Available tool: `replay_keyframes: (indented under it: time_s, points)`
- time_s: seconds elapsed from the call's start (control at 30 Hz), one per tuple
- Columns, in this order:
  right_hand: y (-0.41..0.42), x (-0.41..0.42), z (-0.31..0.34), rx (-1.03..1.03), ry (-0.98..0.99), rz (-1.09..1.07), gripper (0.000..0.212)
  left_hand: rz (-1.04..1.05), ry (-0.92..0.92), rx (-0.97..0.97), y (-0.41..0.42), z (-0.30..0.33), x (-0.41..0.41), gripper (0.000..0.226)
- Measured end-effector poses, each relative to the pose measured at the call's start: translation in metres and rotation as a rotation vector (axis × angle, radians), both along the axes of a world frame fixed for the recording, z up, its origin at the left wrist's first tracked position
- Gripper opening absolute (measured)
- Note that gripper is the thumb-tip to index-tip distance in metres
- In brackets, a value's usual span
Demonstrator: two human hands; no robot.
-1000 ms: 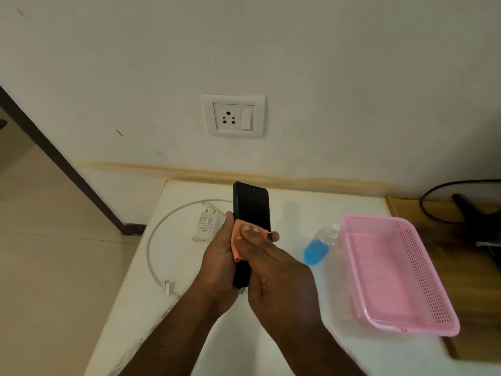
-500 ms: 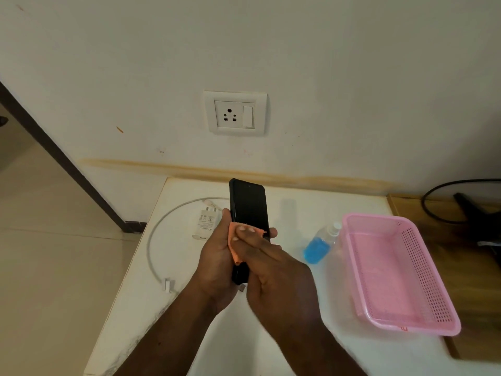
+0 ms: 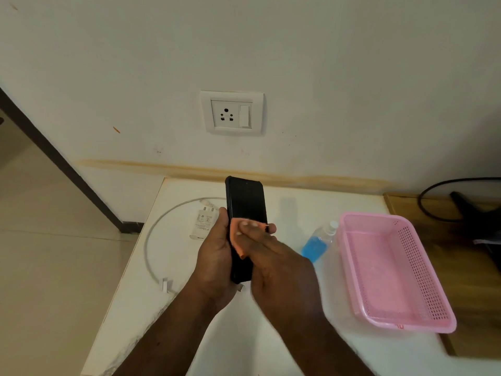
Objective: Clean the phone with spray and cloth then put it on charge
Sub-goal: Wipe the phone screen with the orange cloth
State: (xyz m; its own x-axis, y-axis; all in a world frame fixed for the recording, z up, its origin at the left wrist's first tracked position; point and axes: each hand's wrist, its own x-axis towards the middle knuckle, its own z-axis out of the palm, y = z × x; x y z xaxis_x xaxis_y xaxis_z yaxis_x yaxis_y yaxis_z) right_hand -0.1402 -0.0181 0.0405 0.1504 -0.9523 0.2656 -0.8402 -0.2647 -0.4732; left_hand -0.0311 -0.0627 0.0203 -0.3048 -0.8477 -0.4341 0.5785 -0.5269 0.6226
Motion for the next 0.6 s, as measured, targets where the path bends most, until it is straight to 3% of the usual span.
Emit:
replay_keyframes:
  time_s: [0.13,0.23,0.4,0.6]
  points:
    - [-0.007,-0.025,-0.005,0.062,-0.018,-0.144,0.057,0.020,-0.043,-0.042,0.001,-0.001,-0.002,0.062]
    - [0.001,-0.008,-0.001,0.109,-0.020,-0.104,0.064,0.026,-0.034,-0.021,-0.004,0.000,0.003,0.063]
    - [0.004,0.011,-0.002,0.007,0.061,0.019,0.071,0.010,-0.009,0.000,-0.004,-0.002,0.004,0.072]
    - [-0.003,-0.018,-0.002,0.080,-0.003,-0.120,0.051,0.042,-0.066,-0.052,-0.002,-0.007,0.001,0.064]
